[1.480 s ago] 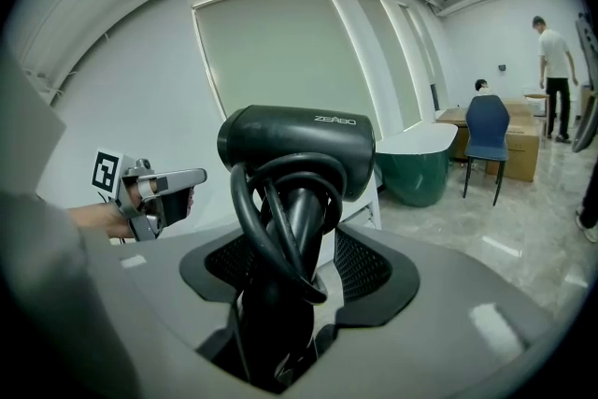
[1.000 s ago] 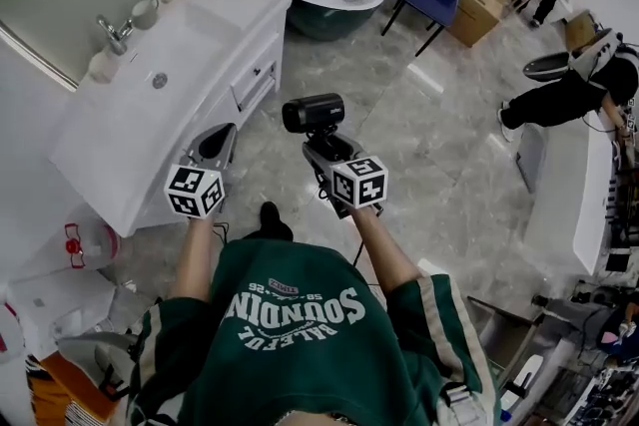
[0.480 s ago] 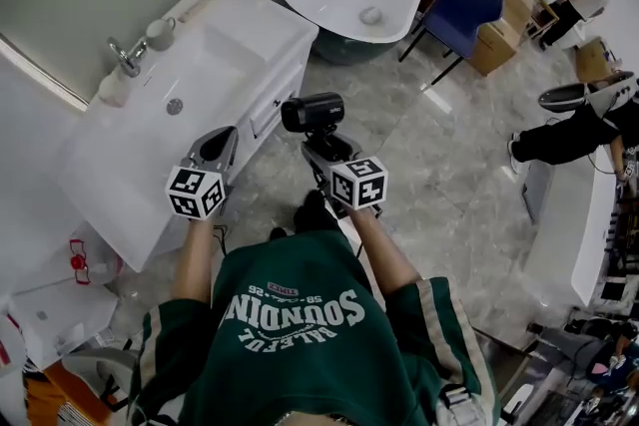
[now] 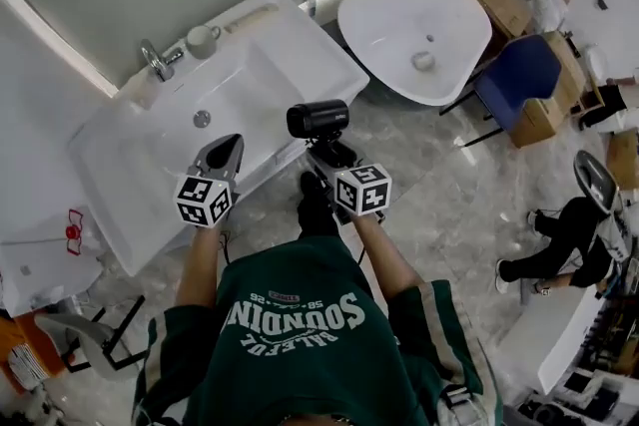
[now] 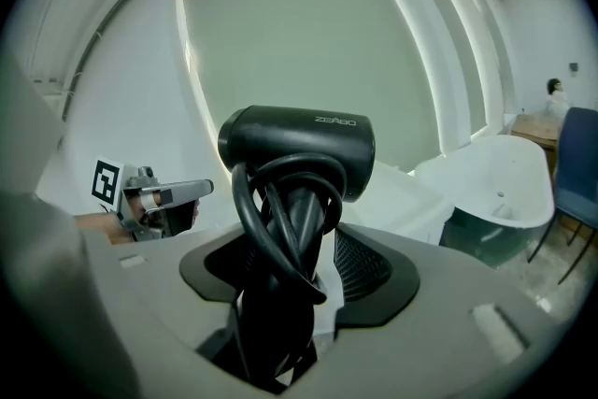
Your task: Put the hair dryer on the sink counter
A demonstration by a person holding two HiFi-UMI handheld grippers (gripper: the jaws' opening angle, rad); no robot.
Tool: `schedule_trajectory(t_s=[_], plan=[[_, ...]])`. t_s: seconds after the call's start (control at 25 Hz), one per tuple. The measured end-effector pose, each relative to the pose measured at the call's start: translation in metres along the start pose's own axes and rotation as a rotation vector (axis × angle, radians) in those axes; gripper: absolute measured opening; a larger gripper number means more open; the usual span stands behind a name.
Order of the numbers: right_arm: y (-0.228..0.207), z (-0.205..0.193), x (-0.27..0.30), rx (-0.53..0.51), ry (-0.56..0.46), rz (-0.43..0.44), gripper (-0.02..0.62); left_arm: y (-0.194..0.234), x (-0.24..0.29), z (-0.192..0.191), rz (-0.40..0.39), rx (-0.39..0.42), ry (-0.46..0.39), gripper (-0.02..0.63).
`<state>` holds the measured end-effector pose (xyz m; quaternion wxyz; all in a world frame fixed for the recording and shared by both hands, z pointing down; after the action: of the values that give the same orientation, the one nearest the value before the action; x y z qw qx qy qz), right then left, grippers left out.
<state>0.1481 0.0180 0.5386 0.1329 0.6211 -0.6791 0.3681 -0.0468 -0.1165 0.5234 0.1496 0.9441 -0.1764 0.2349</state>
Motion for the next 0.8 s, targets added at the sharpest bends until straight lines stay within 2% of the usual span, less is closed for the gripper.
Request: schedule_trajectory(t_s=[0.16,0.44,0.64,0.8], plan=[[-0.028,0.054,0.038,-0.102,0.048,0.08,0.25,0.024,0.021,0.025,0.107,-0.06,-0.024,0.051],[-0.071,0.131,0.099,-0.211,0.114,0.196,0.25,0.06,0.062,0.06,0.252,-0.157,-0.043,0.051],[-0.098,0.164,0.13,-0.238,0.151,0.23,0.25,0.07,0.078,0.077,0.324,-0.189,-0.055,0.051],[-0.104,0.176,0.146,-0.249,0.163,0.247,0.25,0.076,0.083,0.076,0.351,-0.211,-0.056,0.051]])
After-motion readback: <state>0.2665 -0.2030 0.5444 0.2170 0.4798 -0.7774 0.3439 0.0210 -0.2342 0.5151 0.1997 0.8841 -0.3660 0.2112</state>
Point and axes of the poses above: the fingertips, and each gripper's own axes: x forward along the fingers, y to its left, z out of its top, the point moved 5 cm from there along -x, backward along the fingers, and after that the axes turned 14 degrees about y, right-handed, at the moved point
